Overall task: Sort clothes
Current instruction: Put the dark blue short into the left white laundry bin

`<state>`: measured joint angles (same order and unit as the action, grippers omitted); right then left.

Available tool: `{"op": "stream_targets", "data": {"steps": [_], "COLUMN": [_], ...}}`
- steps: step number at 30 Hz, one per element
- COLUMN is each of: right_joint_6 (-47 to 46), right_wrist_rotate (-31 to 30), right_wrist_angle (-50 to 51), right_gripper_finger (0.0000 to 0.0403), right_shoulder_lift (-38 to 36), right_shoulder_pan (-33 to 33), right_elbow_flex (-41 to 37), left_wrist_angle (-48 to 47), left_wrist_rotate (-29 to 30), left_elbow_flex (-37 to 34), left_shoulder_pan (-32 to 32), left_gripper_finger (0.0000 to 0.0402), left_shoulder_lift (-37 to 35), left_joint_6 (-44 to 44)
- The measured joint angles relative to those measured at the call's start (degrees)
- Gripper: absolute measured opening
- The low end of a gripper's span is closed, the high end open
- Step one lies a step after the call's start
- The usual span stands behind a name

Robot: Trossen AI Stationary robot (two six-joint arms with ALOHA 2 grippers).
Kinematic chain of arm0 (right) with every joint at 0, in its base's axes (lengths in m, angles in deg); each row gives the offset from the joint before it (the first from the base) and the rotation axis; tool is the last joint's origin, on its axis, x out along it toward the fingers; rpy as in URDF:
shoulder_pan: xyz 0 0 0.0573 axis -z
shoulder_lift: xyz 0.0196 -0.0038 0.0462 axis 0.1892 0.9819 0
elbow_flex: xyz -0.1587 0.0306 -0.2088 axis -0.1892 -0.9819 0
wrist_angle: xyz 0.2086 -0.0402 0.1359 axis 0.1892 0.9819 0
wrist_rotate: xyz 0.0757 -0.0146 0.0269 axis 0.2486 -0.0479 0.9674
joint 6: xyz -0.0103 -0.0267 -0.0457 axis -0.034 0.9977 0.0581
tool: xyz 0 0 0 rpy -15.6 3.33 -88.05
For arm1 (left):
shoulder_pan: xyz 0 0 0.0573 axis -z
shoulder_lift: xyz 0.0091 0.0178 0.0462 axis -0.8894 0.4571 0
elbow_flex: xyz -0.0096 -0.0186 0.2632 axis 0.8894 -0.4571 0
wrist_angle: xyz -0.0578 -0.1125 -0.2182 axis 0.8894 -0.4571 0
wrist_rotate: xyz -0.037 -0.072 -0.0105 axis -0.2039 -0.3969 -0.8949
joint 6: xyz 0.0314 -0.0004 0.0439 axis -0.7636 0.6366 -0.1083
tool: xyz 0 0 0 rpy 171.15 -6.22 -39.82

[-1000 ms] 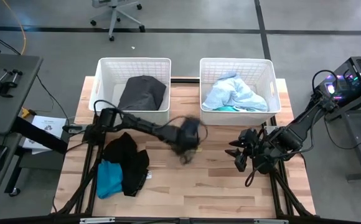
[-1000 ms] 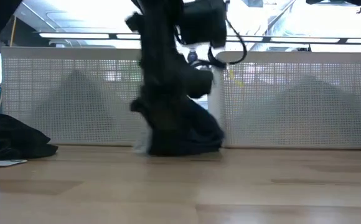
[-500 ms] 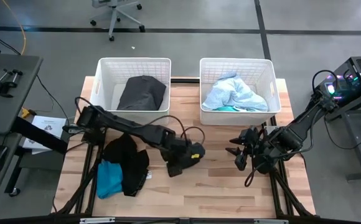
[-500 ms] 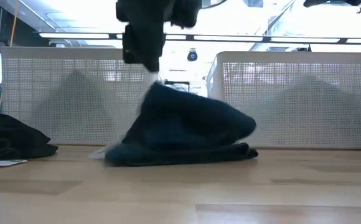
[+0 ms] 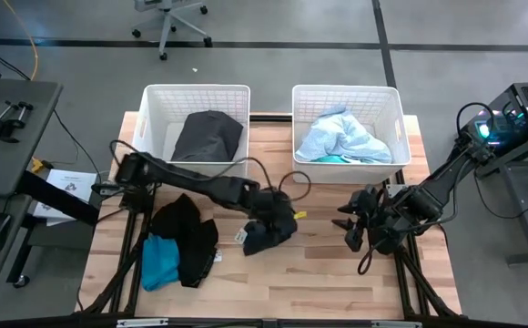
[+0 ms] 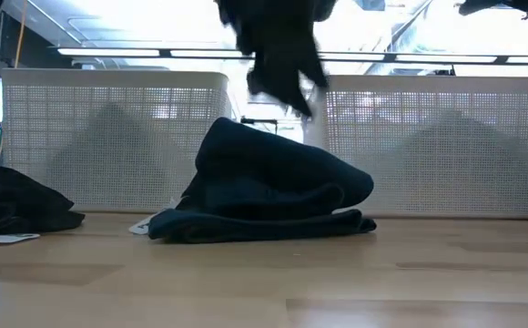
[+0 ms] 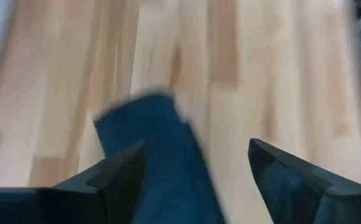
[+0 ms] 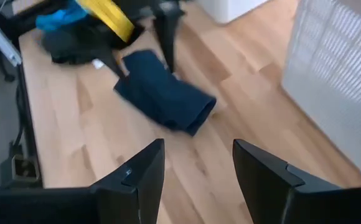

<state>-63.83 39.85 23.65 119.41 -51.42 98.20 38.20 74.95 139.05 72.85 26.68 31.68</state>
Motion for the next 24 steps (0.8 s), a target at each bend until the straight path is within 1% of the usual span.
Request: {"op": "stream_targets", "data": {"steps": [2,5,7,9,11,13,16,19,21,23,24], "right_joint_6": [-0.18,-0.36,-0.44,-0.43,-0.44,-0.44,-0.18,-0.26,-0.4,-0.31,0.07], "right_wrist_rotate": [2.14,5.39,7.76,9.63,10.46,10.32,9.62,7.82,5.52,3.04,1.82], "right_wrist_angle": [-0.02,-0.01,-0.16,-0.75,-0.86,-0.87,-0.87,-0.86,-0.89,-0.86,-0.87], "right_gripper_finger": [0.0176,0.0176,0.0176,0.0176,0.0176,0.0176,0.0176,0.0176,0.0176,0.0176,0.0176], "right_shoulder_lift": [-0.02,-0.02,0.0,-0.01,0.0,-0.01,0.0,0.0,0.0,0.0,0.0], "right_shoulder_pan": [-0.04,-0.04,-0.04,-0.09,-0.36,-0.65,-0.79,-0.79,-0.79,-0.79,-0.79], "right_elbow_flex": [0.0,0.0,0.0,0.0,0.0,0.0,0.0,0.0,0.0,0.0,0.0], "left_wrist_angle": [-1.61,-5.46,-7.54,-8.47,-8.9,-8.25,-7.05,-5.57,-5.41,-6.55,-7.22], "left_wrist_rotate": [1.04,6.29,8.8,9.33,8.97,8.91,9.72,8.75,6.91,5.34,5.06], "left_elbow_flex": [-0.06,-0.06,-0.06,0.31,0.48,0.57,0.59,0.45,0.47,1.75,2.05], "left_shoulder_pan": [0.07,0.67,0.82,0.91,1.09,1.57,2.35,2.74,2.74,2.56,2.57], "left_gripper_finger": [0.0286,0.0297,0.0298,0.0295,0.0283,0.026,0.0208,0.014,0.0087,0.0039,0.003], "left_shoulder_lift": [3.2,8.14,11.43,13.6,15.46,16.65,17.29,17.04,16.07,14.59,13.54], "left_joint_6": [-1.02,-1.59,0.64,3.9,5.44,5.71,6.58,7.62,8.22,10.7,11.46]}}
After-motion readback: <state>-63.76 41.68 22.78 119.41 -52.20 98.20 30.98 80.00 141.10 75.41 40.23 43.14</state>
